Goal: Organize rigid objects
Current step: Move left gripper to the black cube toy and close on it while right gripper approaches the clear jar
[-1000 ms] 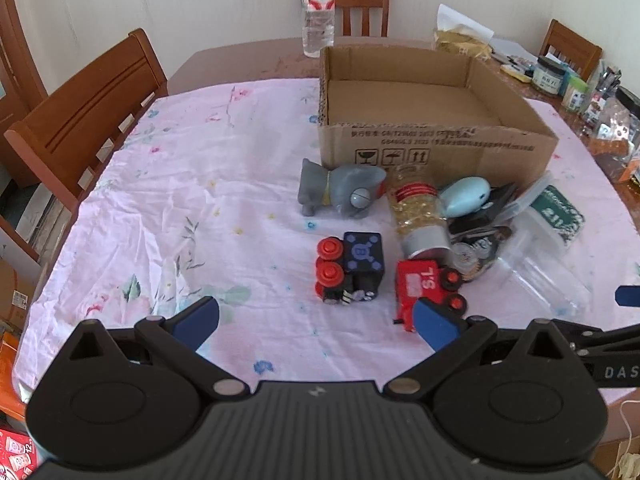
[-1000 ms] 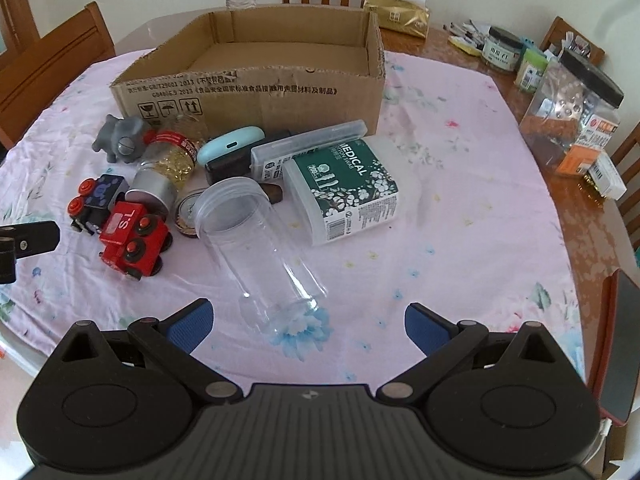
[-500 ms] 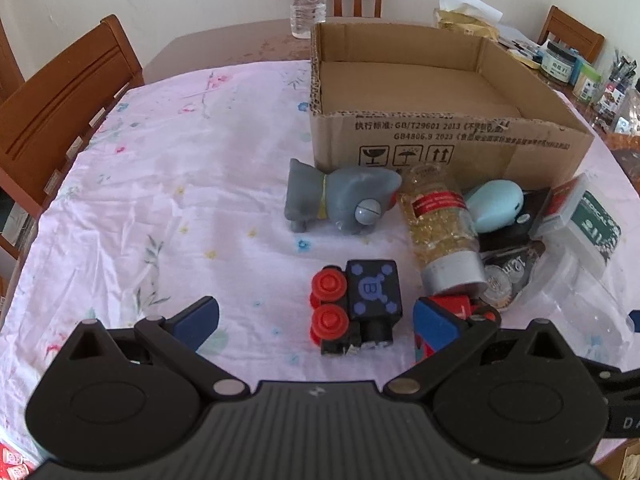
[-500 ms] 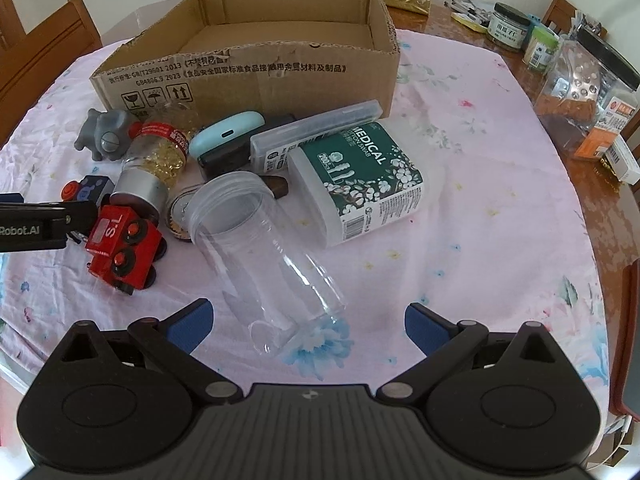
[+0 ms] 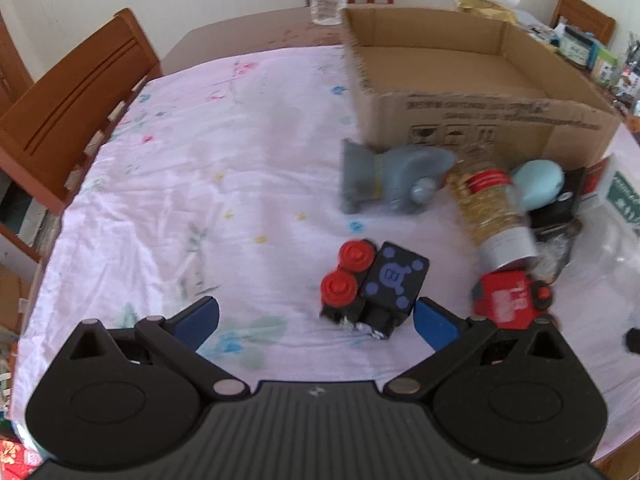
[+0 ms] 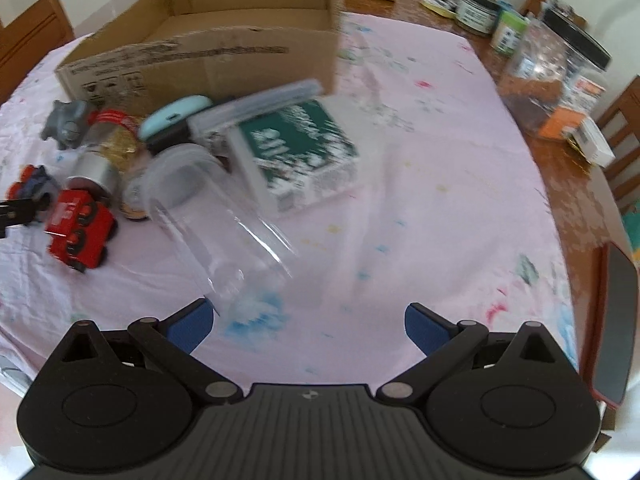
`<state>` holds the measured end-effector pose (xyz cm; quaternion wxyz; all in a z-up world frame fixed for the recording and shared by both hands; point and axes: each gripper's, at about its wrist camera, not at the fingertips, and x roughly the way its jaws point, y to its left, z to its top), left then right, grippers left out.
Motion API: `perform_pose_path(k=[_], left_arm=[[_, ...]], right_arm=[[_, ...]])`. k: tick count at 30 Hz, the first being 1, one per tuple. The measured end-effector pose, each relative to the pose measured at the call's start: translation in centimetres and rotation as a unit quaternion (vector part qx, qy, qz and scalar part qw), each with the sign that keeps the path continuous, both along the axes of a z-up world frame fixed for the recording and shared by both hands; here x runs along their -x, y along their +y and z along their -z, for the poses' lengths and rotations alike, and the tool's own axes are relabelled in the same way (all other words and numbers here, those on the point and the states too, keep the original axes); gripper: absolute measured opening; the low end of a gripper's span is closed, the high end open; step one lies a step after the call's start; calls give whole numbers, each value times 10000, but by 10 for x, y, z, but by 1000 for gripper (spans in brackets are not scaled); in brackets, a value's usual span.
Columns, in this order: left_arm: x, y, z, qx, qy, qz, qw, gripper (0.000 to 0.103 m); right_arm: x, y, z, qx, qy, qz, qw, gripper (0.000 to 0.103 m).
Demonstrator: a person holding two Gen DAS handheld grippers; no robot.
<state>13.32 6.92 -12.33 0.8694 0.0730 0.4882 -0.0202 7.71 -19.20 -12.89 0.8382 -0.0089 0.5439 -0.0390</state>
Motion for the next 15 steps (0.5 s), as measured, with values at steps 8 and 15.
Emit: perform_pose_path(k=[8, 15], left_arm=[[-5, 27, 6, -301, 38, -340, 9990, 102], [5, 22, 4, -36, 121, -135, 9998, 102]], right_arm=[[4, -34, 3, 104, 21, 501, 9987, 103], [21, -18, -4, -295, -26, -313, 9991, 103]])
